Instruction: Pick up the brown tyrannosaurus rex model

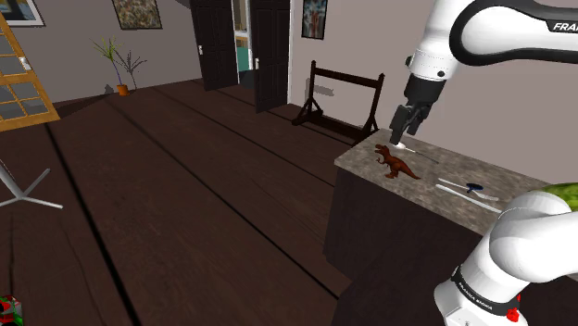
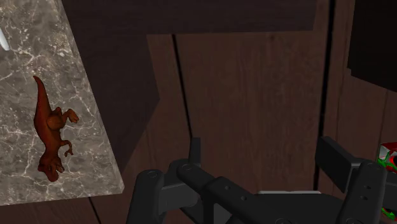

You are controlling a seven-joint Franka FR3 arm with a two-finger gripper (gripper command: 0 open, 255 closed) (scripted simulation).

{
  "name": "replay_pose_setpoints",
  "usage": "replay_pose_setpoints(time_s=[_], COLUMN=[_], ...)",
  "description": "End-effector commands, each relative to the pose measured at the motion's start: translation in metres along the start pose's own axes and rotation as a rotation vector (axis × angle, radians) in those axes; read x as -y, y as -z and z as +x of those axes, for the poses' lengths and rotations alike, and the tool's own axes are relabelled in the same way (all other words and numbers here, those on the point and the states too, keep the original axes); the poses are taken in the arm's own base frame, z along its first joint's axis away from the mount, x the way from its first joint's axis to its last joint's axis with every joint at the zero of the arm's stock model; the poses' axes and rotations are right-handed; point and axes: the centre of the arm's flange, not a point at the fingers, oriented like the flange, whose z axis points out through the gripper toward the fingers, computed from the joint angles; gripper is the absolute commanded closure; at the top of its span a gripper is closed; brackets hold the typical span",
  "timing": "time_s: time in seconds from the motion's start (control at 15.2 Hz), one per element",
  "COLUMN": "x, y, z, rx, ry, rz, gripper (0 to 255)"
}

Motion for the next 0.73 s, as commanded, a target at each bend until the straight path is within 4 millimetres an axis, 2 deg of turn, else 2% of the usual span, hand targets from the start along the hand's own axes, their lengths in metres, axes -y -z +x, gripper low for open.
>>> replay_pose_setpoints(time_s=[0.0, 0.66], x=[0.0, -0.104], y=[0.0, -0.072], z=[0.0, 0.042], rx=[0.0, 0.001], ry=[0.0, -0.078], rz=[0.0, 0.013], gripper=[0, 0])
